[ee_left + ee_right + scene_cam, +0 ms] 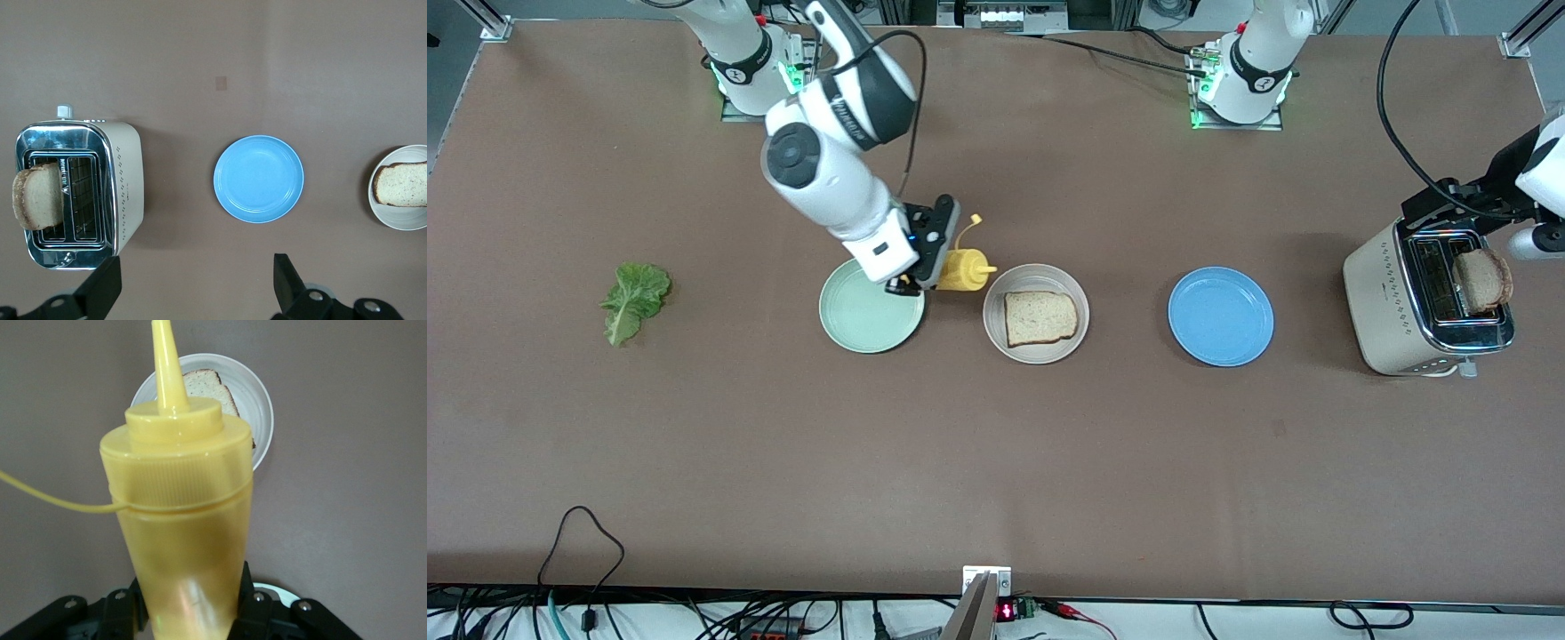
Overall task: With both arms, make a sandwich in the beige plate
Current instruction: 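Lift the bottle with the right gripper and carry it over the toast, then tilt the bottle nozzle down over the toast with the right gripper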
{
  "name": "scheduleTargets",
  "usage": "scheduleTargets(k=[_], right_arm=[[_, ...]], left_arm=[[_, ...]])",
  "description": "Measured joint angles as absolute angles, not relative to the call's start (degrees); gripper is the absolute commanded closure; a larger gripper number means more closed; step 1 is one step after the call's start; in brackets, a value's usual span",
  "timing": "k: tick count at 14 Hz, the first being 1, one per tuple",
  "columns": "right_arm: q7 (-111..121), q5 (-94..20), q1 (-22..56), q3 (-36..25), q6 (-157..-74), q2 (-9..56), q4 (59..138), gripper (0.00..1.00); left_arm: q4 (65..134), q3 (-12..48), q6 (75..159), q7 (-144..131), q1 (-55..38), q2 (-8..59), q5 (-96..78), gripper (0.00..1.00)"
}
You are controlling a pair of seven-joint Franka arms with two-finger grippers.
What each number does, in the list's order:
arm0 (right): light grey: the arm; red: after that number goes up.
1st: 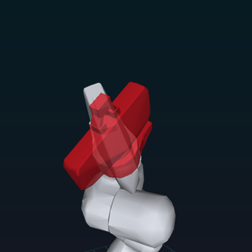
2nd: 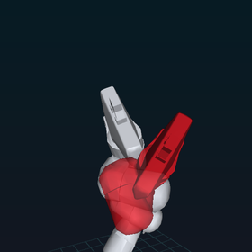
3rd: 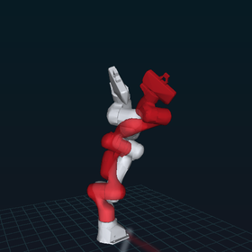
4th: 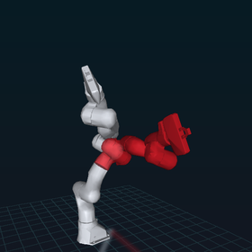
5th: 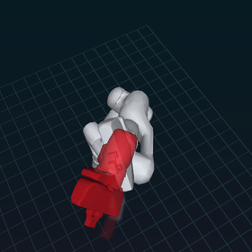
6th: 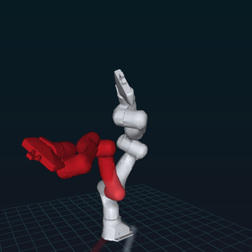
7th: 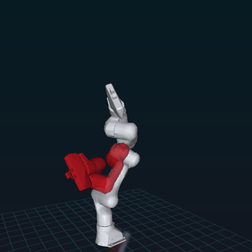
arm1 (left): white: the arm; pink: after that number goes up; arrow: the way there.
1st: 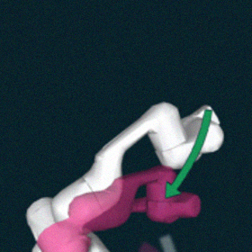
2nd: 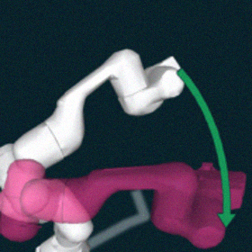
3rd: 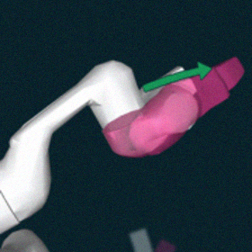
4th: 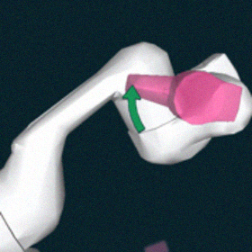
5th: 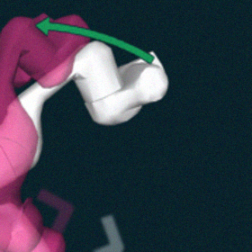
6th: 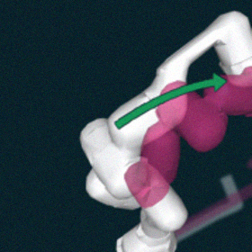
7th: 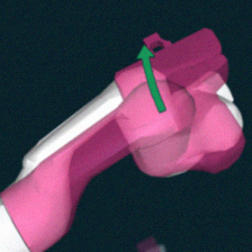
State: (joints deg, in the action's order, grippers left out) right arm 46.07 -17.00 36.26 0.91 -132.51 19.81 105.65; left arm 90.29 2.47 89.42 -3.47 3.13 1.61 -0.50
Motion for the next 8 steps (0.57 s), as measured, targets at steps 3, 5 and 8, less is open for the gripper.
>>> scheduleTargets(k=[3,5,8], right_arm=[[38.6,-11.8,39.7,0.8,-132.9,23.8,102.8,0.94],[35.2,-9.1,41.4,0.4,-133.0,26.2,101.0,0.93],[33.5,-6.2,42.2,-0.3,-132.4,27.9,99.7,0.94]], left_arm=[[90.3,2.8,89.4,-3.5,3.0,1.6,-0.5,0.0],[90.3,3.0,89.4,-3.5,2.9,1.6,-0.5,0.0],[90.3,3.0,89.4,-3.5,3.0,1.7,-0.5,0.0]])
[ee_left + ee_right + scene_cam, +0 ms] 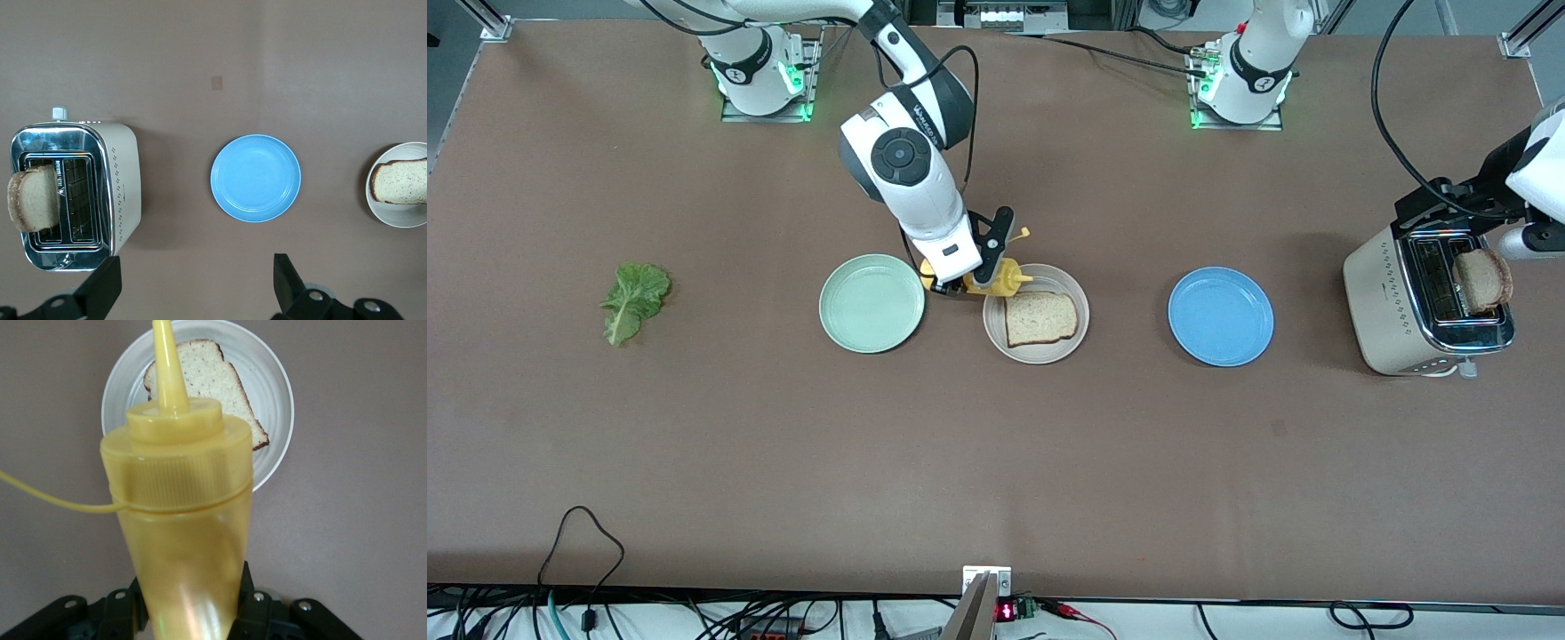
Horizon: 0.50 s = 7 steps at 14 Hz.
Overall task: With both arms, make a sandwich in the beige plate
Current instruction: 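Tilt the bottle nozzle down over the toast with the right gripper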
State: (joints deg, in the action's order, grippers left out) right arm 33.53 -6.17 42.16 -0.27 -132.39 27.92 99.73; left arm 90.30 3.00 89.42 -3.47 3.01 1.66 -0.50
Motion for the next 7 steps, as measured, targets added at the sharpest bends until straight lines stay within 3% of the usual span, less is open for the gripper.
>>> scheduleTargets(k=[7], right_arm=[[26.1,-1.9,44.2,-1.8,-127.0,30.1,95.4,0.94]], left_arm=[[90.3,2.8,89.4,-3.5,3.7,1.9,-0.5,0.0]])
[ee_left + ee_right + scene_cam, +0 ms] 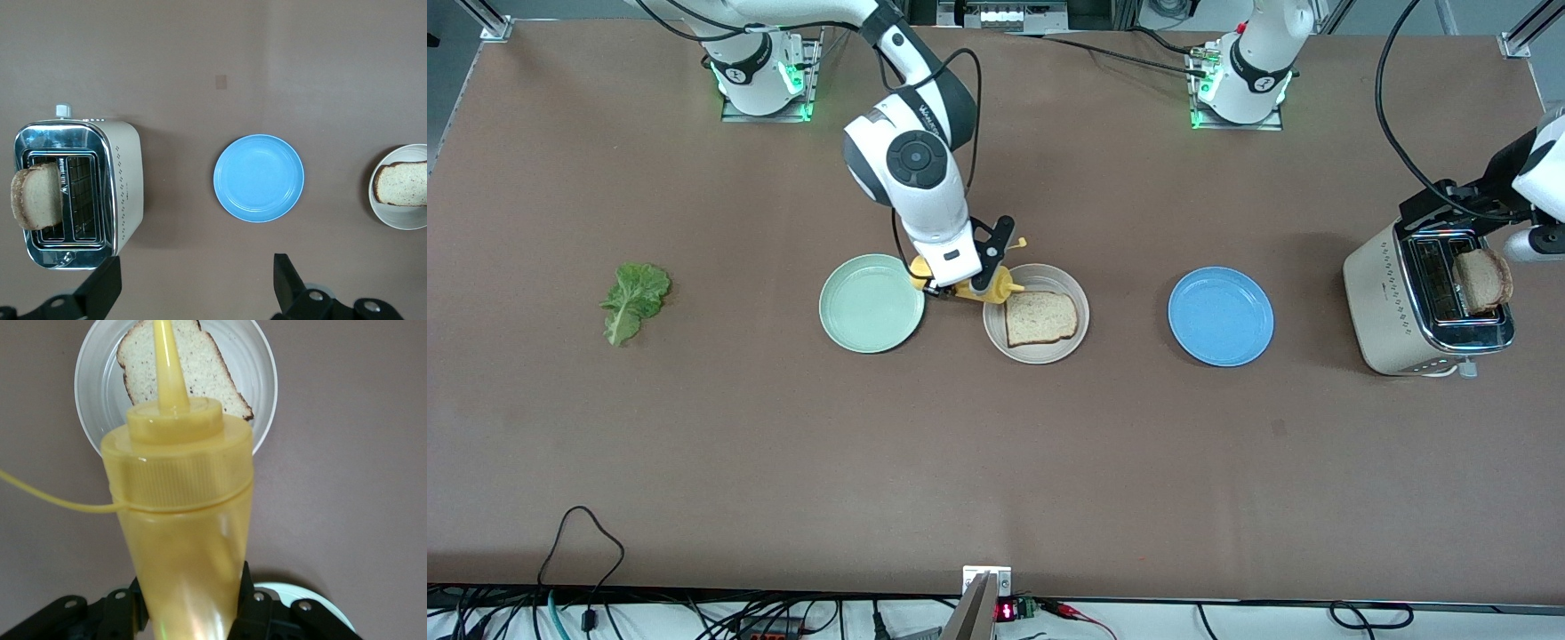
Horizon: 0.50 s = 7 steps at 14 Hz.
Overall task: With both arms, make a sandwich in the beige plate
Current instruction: 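Tilt the bottle nozzle down over the toast with the right gripper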
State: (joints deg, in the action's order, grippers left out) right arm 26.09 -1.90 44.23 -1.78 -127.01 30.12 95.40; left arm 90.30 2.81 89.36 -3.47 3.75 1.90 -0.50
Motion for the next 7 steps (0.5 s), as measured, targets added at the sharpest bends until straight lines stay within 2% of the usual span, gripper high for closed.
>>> scheduleTargets(k=[4,7], right_arm=[[24.9,-1.9,48.5,-5.5,-123.8,35.2,88.5,0.94],[24.9,-1.9,49.0,-6.1,-123.2,36.9,86.3,0.94]], left_arm=[[90.3,2.8,89.4,-3.5,4.1,1.9,-0.5,0.0],[90.3,2.8,89.4,-3.5,4.1,1.9,-0.5,0.0]])
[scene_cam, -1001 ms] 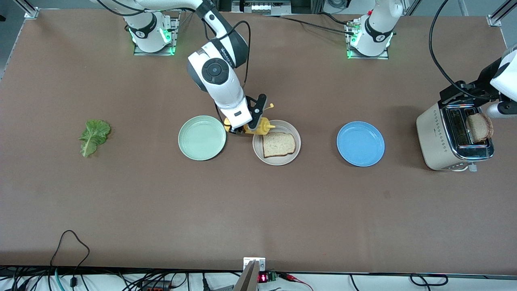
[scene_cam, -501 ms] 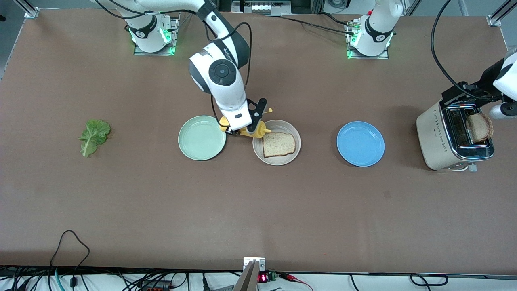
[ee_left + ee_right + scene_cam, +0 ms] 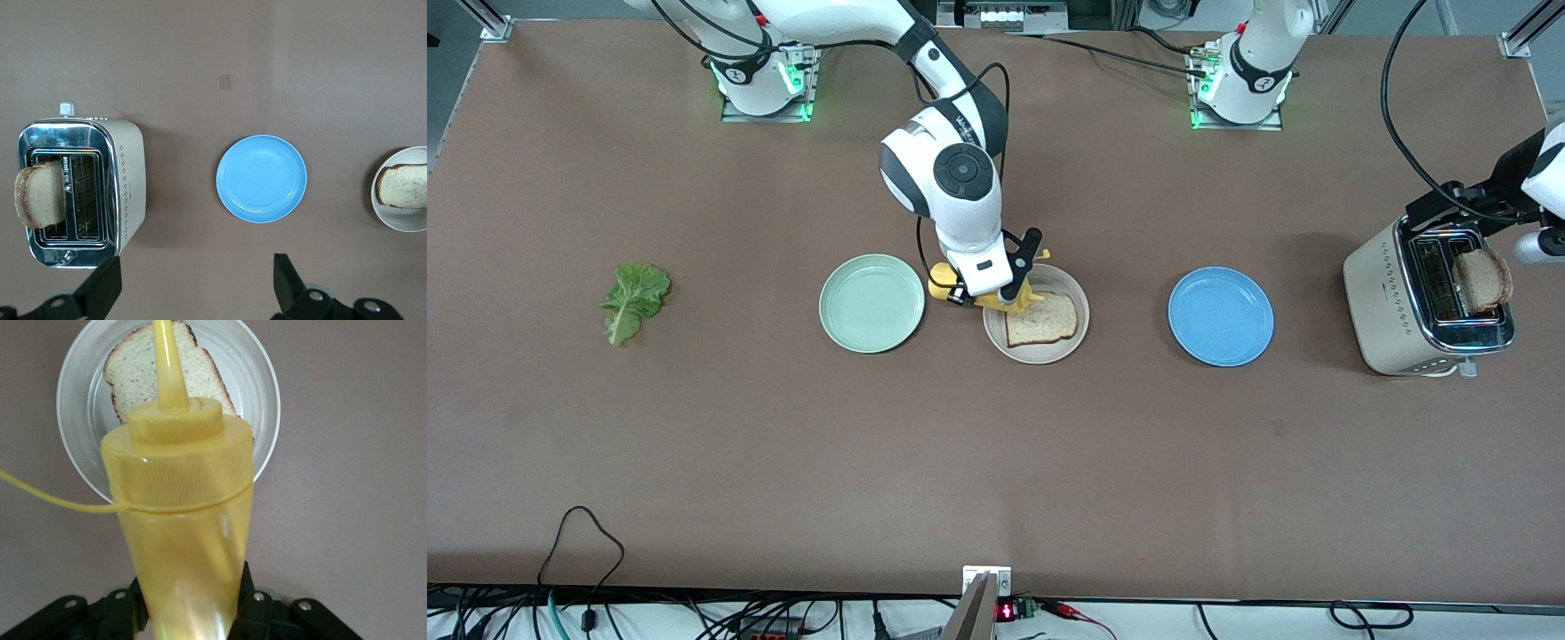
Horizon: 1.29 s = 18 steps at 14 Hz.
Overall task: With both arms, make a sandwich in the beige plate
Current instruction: 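Tilt the bottle nozzle down over the toast with the right gripper, then carry the bottle back beside the lettuce with the right gripper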
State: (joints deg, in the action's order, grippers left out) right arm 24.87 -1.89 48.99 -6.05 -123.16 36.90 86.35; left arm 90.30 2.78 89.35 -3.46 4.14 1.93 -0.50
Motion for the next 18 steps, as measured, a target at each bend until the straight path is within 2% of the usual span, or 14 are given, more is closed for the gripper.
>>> scheduleTargets(k=[12,15,18], right_arm=[[24.8,2.3,48.5,-6.7,-120.3,37.5,85.7,0.94],[24.9,2.3,44.0,-6.1,-119.8,34.9,85.7,0.94],[28.2,1.5,35.9,-2.4,-118.9,29.1,88.8,0.94]], left_arm=[[90.3,2.3,88.9,-3.5,4.8,2.2,-0.5,0.0],[90.3,2.3,88.9,-3.5,5.1,2.3,-0.5,0.0],[90.3,2.3,88.9,-3.5,5.1,2.3,-0.5,0.0]])
